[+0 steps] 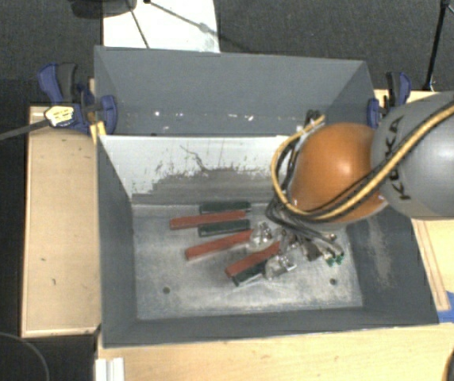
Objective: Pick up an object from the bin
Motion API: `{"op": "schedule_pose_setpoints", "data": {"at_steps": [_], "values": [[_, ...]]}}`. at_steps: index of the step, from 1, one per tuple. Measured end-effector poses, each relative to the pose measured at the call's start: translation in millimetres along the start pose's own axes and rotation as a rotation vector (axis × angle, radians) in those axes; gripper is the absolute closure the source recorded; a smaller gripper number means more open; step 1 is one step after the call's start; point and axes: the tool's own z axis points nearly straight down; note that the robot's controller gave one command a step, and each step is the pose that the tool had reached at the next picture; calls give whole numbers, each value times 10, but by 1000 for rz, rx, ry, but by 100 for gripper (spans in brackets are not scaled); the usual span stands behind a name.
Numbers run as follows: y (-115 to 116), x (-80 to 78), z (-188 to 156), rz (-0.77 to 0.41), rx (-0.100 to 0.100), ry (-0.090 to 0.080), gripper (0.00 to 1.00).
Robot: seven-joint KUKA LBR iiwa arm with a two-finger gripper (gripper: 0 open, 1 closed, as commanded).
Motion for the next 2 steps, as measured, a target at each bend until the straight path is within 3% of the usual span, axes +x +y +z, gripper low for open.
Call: {"op": "schedule_pose_setpoints", "data": {"at_steps": [2], "values": [[-4,-14,-141,3,2,-6,100]]}}
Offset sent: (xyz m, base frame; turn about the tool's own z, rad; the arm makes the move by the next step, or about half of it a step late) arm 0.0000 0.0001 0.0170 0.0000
